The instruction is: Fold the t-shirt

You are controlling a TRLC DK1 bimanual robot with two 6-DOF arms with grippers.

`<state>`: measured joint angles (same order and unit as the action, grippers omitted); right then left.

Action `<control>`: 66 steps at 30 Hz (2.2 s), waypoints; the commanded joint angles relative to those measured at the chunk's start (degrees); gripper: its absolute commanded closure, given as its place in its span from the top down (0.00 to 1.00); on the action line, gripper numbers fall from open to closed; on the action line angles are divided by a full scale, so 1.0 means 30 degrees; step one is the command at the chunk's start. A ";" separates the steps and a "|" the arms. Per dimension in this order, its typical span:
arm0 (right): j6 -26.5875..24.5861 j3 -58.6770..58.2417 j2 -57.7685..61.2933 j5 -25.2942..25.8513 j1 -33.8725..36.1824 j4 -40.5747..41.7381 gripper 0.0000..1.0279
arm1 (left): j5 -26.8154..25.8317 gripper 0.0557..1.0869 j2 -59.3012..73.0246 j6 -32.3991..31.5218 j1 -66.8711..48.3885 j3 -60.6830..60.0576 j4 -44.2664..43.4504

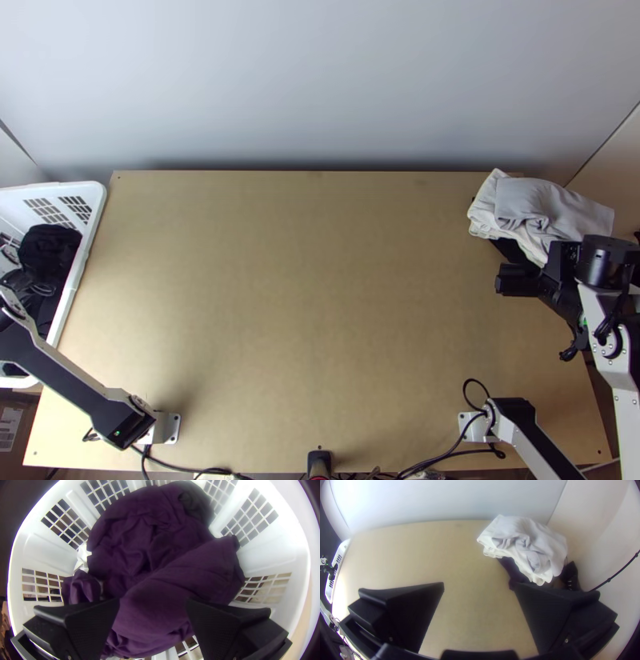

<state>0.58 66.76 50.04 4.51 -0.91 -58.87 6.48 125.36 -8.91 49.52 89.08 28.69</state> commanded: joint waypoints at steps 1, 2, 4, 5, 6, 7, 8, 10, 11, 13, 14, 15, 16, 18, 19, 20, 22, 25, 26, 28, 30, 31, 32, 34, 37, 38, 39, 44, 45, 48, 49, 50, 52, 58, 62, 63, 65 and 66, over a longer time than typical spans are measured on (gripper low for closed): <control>0.0100 -0.0252 0.0019 -0.0333 0.0449 -0.0093 0.96 | 0.0184 0.92 0.1866 -0.0547 0.0135 0.1274 0.0428; 0.0100 -0.0252 0.0019 -0.0391 0.0507 -0.0093 0.96 | 0.0242 0.92 0.2041 -0.0605 0.0164 0.1421 0.0428; 0.0100 -0.0252 0.0048 -0.0391 0.0566 -0.0093 0.96 | 0.0242 0.92 0.2451 -0.0752 0.0194 0.1655 0.0486; 0.0100 -0.0223 0.0048 -0.0391 0.0595 -0.0093 0.96 | 0.0242 0.92 0.2598 -0.0810 0.0223 0.1772 0.0516; 0.0100 -0.0252 0.0048 -0.0421 0.0625 -0.0093 0.96 | 0.0242 0.91 0.2774 -0.0840 0.0194 0.1889 0.0633; 0.0100 -0.0252 0.0107 -0.0421 0.0654 -0.0093 0.96 | 0.0242 0.87 0.2950 -0.0957 0.0194 0.2007 0.0750; 0.0100 -0.0252 0.0136 -0.0421 0.0683 -0.0064 0.96 | 0.0242 0.80 0.3096 -0.1074 0.0194 0.2124 0.0897; 0.0100 -0.0252 0.0224 -0.0421 0.0713 -0.0064 0.96 | 0.0242 0.62 0.3242 -0.1279 0.0194 0.2300 0.0926; 0.0100 -0.0252 0.0224 -0.0421 0.0713 -0.0034 0.96 | 0.0242 0.52 0.3272 -0.1338 0.0194 0.2358 0.0926; 0.0100 -0.0252 0.0341 -0.0421 0.0713 0.0024 0.96 | 0.0301 0.24 0.3272 -0.1367 0.0194 0.2446 0.0897; 0.0100 -0.0281 0.0370 -0.0421 0.0713 0.0054 0.96 | 0.0418 0.19 0.3272 -0.1367 0.0194 0.2505 0.0897; 0.0100 -0.0281 0.0370 -0.0421 0.0713 0.0054 0.96 | 0.0594 0.12 0.3213 -0.1338 0.0164 0.2534 0.0897; 0.0100 -0.0311 0.0400 -0.0421 0.0742 0.0112 0.96 | 0.0711 0.06 0.3096 -0.1338 0.0164 0.2563 0.0926; 0.0188 -0.0516 0.0370 -0.0450 0.0742 0.0171 0.96 | 0.0682 0.04 0.2422 -0.1308 0.0164 0.2563 0.1072; 0.0217 -0.0574 0.0400 -0.0508 0.0742 0.0200 0.96 | 0.0682 0.04 0.2129 -0.1338 0.0164 0.2563 0.1160; 0.0217 -0.0633 0.0370 -0.0538 0.0742 0.0229 0.96 | 0.0682 0.04 0.1836 -0.1367 0.0164 0.2563 0.1248; 0.0246 -0.0692 0.0400 -0.0596 0.0742 0.0317 0.96 | 0.0652 0.04 0.1162 -0.1426 0.0164 0.2563 0.1424; 0.0364 -0.0662 0.0400 -0.0831 0.0683 0.0405 0.96 | 0.0184 0.04 -0.0537 -0.1514 0.0164 0.2534 0.1863; 0.0364 -0.0633 0.0400 -0.0889 0.0654 0.0434 0.96 | 0.0008 0.04 -0.1064 -0.1601 0.0164 0.2534 0.1951; 0.0364 -0.0604 0.0400 -0.0948 0.0537 0.0434 0.96 | -0.0666 0.04 -0.2177 -0.1719 0.0135 0.2534 0.2186; 0.0334 -0.0545 0.0370 -0.0948 0.0361 0.0405 0.96 | -0.1750 0.04 -0.3496 -0.1719 0.0106 0.2534 0.2391; 0.0305 -0.0516 0.0341 -0.0948 0.0244 0.0405 0.96 | -0.2043 0.04 -0.4199 -0.1748 0.0047 0.2563 0.2391; 0.0276 -0.0457 0.0312 -0.0948 0.0097 0.0376 0.96 | -0.2277 0.04 -0.4814 -0.1748 -0.0011 0.2622 0.2449; 0.0188 -0.0399 0.0224 -0.0948 -0.0196 0.0317 0.96 | -0.2277 0.04 -0.6103 -0.1894 -0.0275 0.2739 0.2654; -0.0017 -0.0340 0.0107 -0.0919 -0.0664 0.0229 0.96 | -0.2277 0.04 -0.8066 -0.1982 -0.0744 0.2768 0.2684; -0.0047 -0.0311 0.0077 -0.0919 -0.0782 0.0229 0.96 | -0.2277 0.04 -0.8711 -0.2129 -0.0890 0.2768 0.2654; -0.0047 -0.0281 0.0048 -0.0948 -0.0928 0.0200 0.96 | -0.2277 0.04 -0.9355 -0.2217 -0.0978 0.2798 0.2654; -0.0076 0.0070 -0.0157 -0.0919 -0.1631 0.0171 0.96 | -0.2951 0.04 -1.2431 -0.2920 -0.1506 0.3706 0.2596; -0.0105 0.0187 -0.0216 -0.0919 -0.1807 0.0171 0.96 | -0.3215 0.04 -1.2959 -0.2920 -0.1652 0.3999 0.2596; -0.0222 0.0715 -0.0391 -0.0919 -0.2393 0.0024 0.96 | -0.3889 0.04 -1.4482 -0.2773 -0.2092 0.5024 0.2742; -0.0222 0.0861 -0.0479 -0.0919 -0.2627 -0.0034 0.96 | -0.4357 0.04 -1.4951 -0.2744 -0.2121 0.5376 0.2830; -0.0222 0.0978 -0.0567 -0.0919 -0.2803 -0.0093 0.96 | -0.4826 0.04 -1.5390 -0.2715 -0.2297 0.5669 0.3006; -0.0222 0.1096 -0.0802 -0.0919 -0.3155 -0.0239 0.96 | -0.5734 0.04 -1.6416 -0.2510 -0.2765 0.5844 0.3065; -0.0281 0.0715 -0.1827 -0.0919 -0.3829 -0.0503 0.96 | -0.8430 0.04 -1.9580 -0.2070 -0.6310 0.4995 0.5379; -0.0164 0.0510 -0.2413 -0.0919 -0.4327 -0.0913 0.96 | -0.8430 0.04 -2.2509 -0.1543 -1.1847 0.1831 0.7225; -0.0164 0.0510 -0.2442 -0.0948 -0.4414 -0.0943 0.96 | -0.8459 0.04 -2.2802 -0.1572 -1.2814 0.1333 0.7547; -0.0164 0.0627 -0.2559 -0.0919 -0.4502 -0.1060 0.96 | -0.8459 0.04 -2.3330 -0.1894 -1.4572 0.0161 0.7869; -0.0164 0.0656 -0.2589 -0.0919 -0.4532 -0.1177 0.96 | -0.8459 0.04 -2.3564 -0.2129 -1.5334 -0.0425 0.8074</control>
<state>-0.23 68.66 43.92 1.80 -12.93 -61.06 -17.65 62.72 -14.48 20.47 97.41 47.81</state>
